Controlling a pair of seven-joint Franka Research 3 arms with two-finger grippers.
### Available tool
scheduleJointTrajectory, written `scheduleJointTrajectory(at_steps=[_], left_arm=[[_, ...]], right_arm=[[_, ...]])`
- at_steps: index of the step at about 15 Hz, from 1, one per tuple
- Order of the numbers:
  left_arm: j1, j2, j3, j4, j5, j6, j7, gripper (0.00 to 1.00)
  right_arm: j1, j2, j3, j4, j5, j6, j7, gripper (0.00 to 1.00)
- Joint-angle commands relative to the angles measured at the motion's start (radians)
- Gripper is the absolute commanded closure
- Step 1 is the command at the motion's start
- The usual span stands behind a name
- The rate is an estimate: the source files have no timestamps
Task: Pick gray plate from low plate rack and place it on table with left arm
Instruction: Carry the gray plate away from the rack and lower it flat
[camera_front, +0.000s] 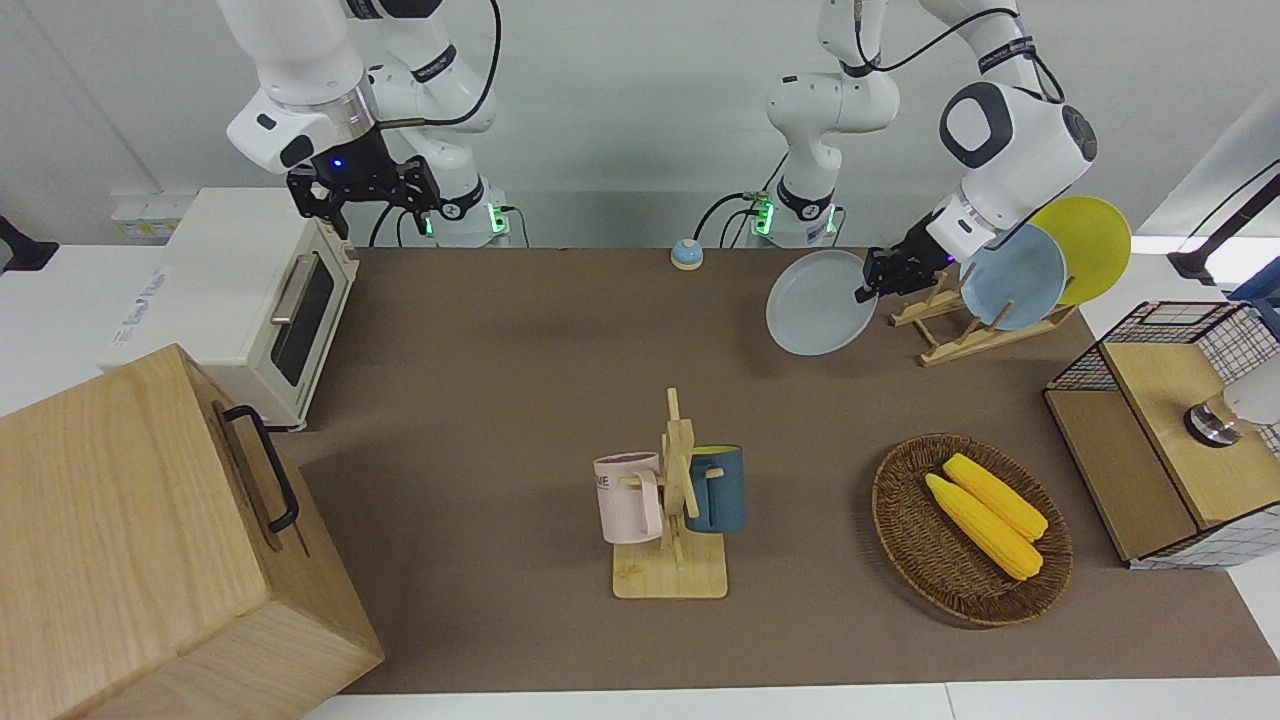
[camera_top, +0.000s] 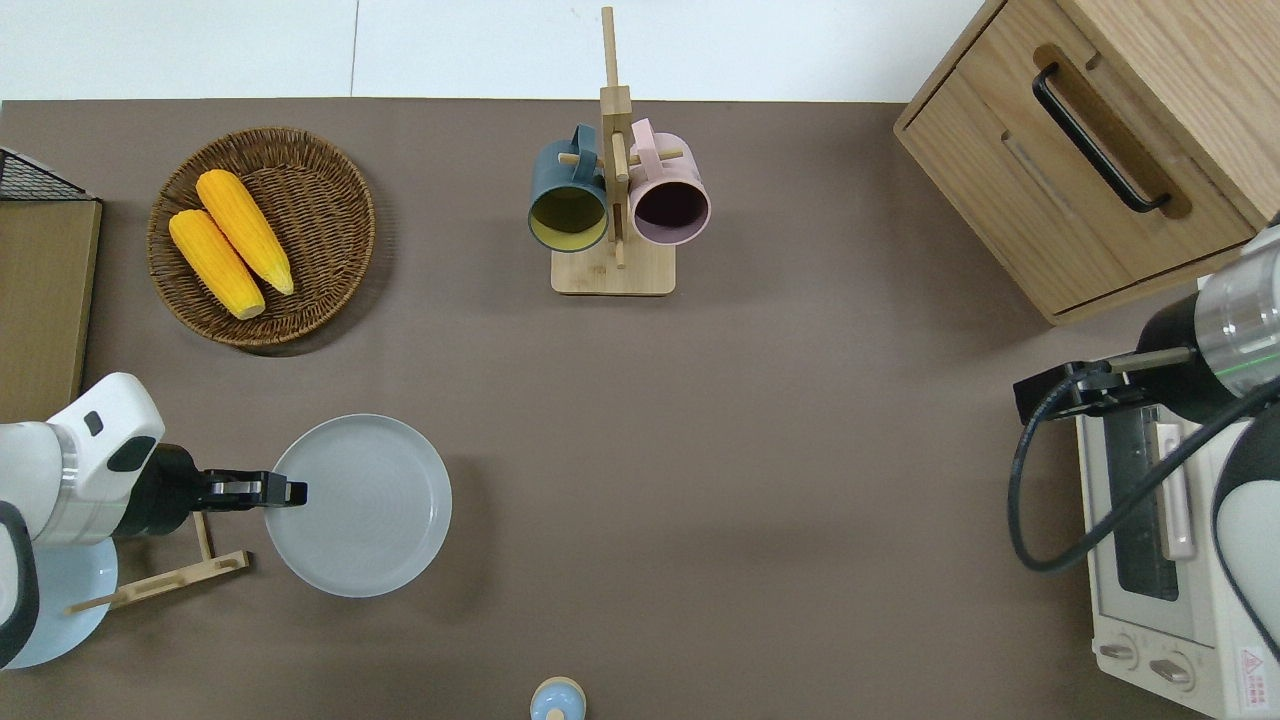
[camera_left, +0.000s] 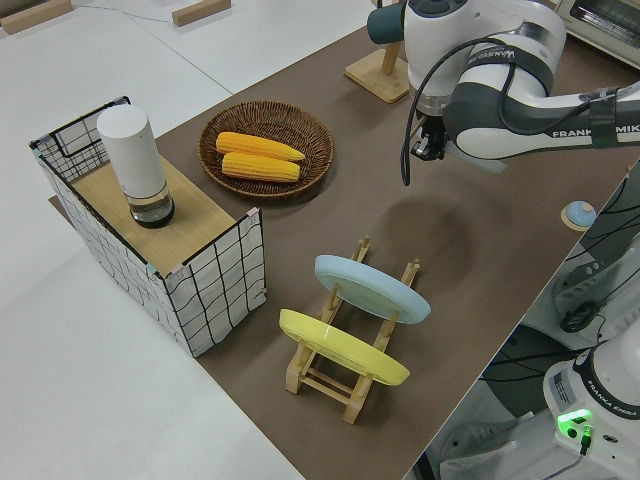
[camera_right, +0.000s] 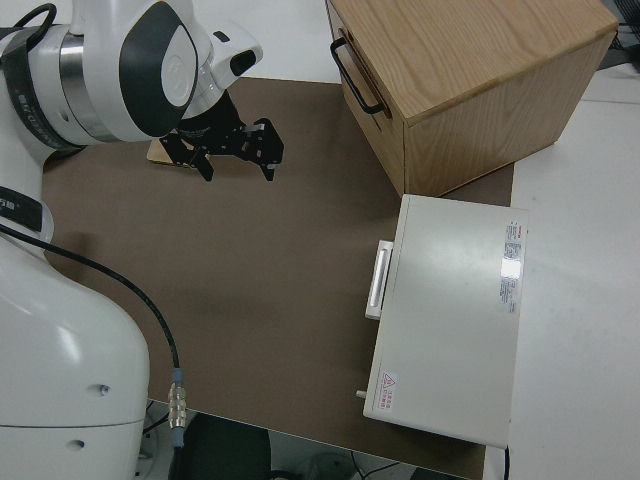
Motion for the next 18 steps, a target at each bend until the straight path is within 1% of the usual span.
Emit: scheduleJointTrajectory(at_steps=[1, 3, 5, 8, 11, 13, 15, 16, 18], left_arm=[[-0.010, -0.026, 0.005, -0.099, -0.077, 0.094, 0.073, 0.89], [-0.033, -0.024, -0.011, -0.155, -0.097, 0.171, 0.073, 0.89], [-0.050, -0.023, -0.011, -0.180, -0.109, 0.199, 0.088, 0.89], [-0.050, -0.003, -0.011, -0.205, -0.131, 0.208, 0.139, 0.89], [-0.050, 0.015, -0.011, -0.206, -0.132, 0.211, 0.151, 0.88], [-0.048, 0.025, -0.009, -0.206, -0.132, 0.211, 0.170, 0.84], [-0.048, 0.031, -0.009, -0.206, -0.131, 0.213, 0.171, 0.77], [-0.047, 0.034, -0.009, -0.205, -0.131, 0.214, 0.171, 0.76], [-0.045, 0.040, -0.009, -0.203, -0.131, 0.219, 0.171, 0.58]], right_arm=[[-0.024, -0.002, 0.021, 0.007, -0.006, -0.011, 0.012, 0.017], [-0.024, -0.002, 0.021, 0.006, -0.006, -0.011, 0.012, 0.017], [-0.024, -0.002, 0.021, 0.007, -0.006, -0.011, 0.012, 0.017], [-0.024, -0.004, 0.021, 0.007, -0.006, -0.011, 0.012, 0.017], [-0.024, -0.002, 0.021, 0.007, -0.006, -0.011, 0.012, 0.017], [-0.024, -0.002, 0.021, 0.007, -0.006, -0.011, 0.012, 0.017], [-0.024, -0.002, 0.021, 0.006, -0.006, -0.011, 0.012, 0.017], [-0.024, -0.002, 0.021, 0.006, -0.006, -0.011, 0.012, 0.017], [-0.024, -0.002, 0.021, 0.007, -0.006, -0.011, 0.012, 0.017]])
